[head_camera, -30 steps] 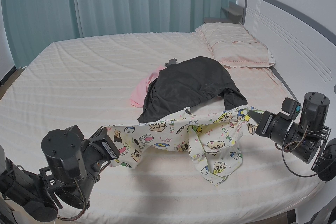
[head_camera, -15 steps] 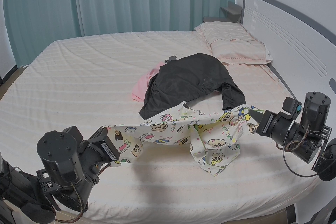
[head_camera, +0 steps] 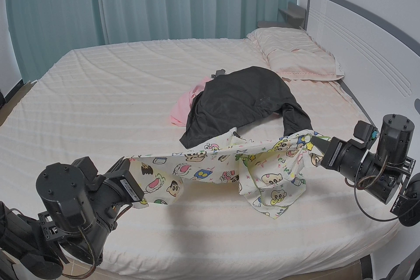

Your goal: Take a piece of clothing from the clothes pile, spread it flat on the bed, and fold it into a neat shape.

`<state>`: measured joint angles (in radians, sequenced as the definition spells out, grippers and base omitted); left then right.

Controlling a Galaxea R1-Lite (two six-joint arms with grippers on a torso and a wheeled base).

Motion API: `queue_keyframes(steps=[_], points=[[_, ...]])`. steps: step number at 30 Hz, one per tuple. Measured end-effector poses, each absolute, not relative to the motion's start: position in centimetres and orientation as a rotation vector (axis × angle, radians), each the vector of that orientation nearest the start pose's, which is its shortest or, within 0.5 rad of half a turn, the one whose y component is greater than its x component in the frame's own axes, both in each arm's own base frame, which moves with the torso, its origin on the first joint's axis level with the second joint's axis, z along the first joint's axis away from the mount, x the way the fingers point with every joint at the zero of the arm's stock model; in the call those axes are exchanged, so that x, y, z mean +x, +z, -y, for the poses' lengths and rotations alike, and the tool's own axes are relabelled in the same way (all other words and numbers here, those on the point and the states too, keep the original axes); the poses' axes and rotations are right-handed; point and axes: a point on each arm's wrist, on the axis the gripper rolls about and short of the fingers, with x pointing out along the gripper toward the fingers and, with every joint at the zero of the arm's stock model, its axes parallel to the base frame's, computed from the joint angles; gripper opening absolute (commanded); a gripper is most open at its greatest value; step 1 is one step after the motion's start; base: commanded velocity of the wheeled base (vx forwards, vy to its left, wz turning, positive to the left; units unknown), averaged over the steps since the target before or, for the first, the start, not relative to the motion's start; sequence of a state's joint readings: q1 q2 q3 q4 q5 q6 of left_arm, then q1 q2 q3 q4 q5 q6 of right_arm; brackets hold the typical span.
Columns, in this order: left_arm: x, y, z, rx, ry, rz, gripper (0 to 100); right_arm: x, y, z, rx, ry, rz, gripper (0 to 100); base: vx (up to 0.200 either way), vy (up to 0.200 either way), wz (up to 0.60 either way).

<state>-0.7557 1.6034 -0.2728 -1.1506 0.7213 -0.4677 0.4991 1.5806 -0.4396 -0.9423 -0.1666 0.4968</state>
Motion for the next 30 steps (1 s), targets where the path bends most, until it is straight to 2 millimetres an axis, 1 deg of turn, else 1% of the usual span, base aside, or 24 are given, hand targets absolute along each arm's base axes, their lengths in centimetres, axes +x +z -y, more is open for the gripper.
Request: queue_keyframes(steps=[12, 30], points=[[16.5, 14.3, 13.4, -0.352, -0.012, -0.1, 0, 21.4, 16.0, -11.1, 0.437, 0.284, -0.236, 0, 0.0, 0.2, 0.0], [16.3, 14.7, 13.2, -0.362, -0.014, -0.087, 0, 21.1, 16.7, -10.9, 0.447, 0.289, -0.209, 0, 0.0, 0.2, 0.0]])
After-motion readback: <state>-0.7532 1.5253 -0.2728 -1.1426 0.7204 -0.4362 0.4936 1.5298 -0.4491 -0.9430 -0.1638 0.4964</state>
